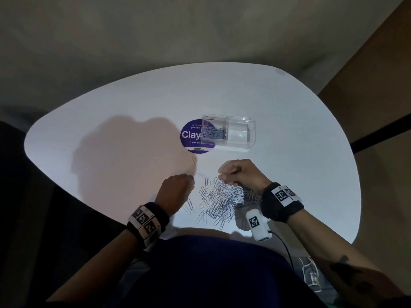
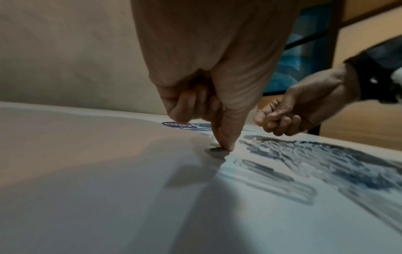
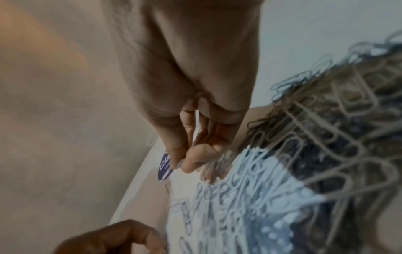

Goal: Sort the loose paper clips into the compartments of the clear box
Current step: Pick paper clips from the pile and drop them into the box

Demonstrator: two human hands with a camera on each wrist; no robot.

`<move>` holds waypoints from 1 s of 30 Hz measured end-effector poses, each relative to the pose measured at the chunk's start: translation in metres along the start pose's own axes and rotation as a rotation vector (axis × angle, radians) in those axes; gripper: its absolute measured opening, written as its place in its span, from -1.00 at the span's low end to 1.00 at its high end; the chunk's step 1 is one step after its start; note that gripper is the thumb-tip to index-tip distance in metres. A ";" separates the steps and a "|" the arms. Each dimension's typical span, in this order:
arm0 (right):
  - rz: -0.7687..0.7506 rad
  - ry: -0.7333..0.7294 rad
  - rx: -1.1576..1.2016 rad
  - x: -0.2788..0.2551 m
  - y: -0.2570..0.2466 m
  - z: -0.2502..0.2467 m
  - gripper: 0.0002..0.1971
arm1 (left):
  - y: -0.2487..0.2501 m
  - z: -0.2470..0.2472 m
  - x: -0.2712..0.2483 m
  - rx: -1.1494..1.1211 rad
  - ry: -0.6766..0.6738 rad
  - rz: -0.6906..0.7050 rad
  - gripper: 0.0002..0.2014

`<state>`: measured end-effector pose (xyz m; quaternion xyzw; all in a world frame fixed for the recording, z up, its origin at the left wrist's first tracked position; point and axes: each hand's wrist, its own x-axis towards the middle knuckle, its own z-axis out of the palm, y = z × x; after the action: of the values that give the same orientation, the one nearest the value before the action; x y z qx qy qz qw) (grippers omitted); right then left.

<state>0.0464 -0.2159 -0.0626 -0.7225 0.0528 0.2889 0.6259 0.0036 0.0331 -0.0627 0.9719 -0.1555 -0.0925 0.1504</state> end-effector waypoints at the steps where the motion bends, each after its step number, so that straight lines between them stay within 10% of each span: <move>1: 0.029 -0.011 0.052 0.000 -0.002 0.002 -0.83 | 0.000 0.000 0.002 -0.015 -0.008 -0.027 -0.89; 11: 0.309 -0.052 0.531 0.004 -0.015 0.025 -0.80 | -0.007 0.000 0.011 -0.040 -0.191 0.016 -0.88; 14: 0.177 -0.033 0.322 -0.001 -0.016 0.026 -0.93 | -0.006 -0.006 0.013 -0.199 -0.194 -0.093 -0.84; 21: -0.356 -0.125 -0.701 0.003 -0.002 0.042 -0.84 | -0.016 -0.021 0.006 -1.345 -0.255 -0.545 -0.82; 25: -0.433 -0.085 -0.903 0.008 -0.003 0.052 -0.86 | -0.015 -0.017 0.003 -1.151 -0.288 -0.561 -0.79; 30: -0.468 -0.156 -0.985 0.010 0.000 0.051 -0.85 | -0.018 -0.010 -0.010 -0.229 -0.324 -0.052 -0.84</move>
<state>0.0371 -0.1657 -0.0698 -0.8988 -0.2973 0.1853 0.2635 0.0013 0.0554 -0.0580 0.9245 -0.1411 -0.2684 0.2308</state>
